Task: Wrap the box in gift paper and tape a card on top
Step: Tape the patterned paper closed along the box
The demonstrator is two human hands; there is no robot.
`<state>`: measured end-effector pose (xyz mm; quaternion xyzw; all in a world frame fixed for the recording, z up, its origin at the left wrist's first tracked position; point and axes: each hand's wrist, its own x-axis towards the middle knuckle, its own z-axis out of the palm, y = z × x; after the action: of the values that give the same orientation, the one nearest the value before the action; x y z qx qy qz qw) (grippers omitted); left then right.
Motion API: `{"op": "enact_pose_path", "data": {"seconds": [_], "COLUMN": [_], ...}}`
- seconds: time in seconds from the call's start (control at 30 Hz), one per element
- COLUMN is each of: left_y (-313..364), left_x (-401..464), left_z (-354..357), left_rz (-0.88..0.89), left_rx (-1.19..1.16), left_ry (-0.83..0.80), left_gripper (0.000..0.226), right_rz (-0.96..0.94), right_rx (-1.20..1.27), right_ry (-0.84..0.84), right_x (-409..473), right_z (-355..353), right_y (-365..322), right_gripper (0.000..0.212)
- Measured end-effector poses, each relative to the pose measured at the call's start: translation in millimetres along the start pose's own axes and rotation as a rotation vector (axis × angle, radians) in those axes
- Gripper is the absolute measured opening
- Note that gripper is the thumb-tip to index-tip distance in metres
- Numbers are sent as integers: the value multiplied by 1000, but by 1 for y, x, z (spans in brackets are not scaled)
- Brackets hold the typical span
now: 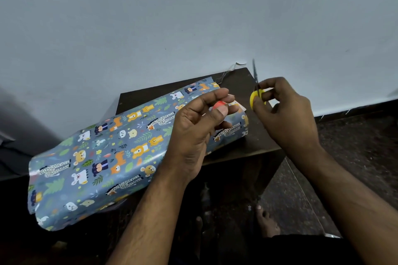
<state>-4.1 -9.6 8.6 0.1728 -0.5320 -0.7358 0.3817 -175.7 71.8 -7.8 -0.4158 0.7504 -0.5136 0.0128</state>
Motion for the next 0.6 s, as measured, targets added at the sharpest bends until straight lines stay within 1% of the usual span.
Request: {"op": "enact_pose_path", "data": {"seconds": [0.07,0.13,0.23,0.3,0.37,0.5,0.6], "left_y": [1,2,5,8,10,11,12], "left_x": [0,0,-1,-2,-2,-4,-5], "left_z": [-5,-9,-15,-19,-24,-28,-30], "left_rz": [23,47,72,88,102,106,106], "left_rx": [50,100,174,213,249,321,366], "left_ry": [0,3,8,22,42,57,59], "left_gripper": [31,31,34,36,38,41,41], "right_rz": [-64,-150,-268,-264,-246,-203,-195], "right_rx": [70,142,181,211,258,290,285], "right_ry": [-24,-152,-349,-407,-427,-523,-620], "right_x": [-1,-3,-8,-8,-7,-5,-7], "right_z": [-1,-1,-1,-2,-4,-5,-5], "right_y": [-3,-5,-4,-2,-1,4,4], "right_gripper": [22,24,25,25,25,32,29]}}
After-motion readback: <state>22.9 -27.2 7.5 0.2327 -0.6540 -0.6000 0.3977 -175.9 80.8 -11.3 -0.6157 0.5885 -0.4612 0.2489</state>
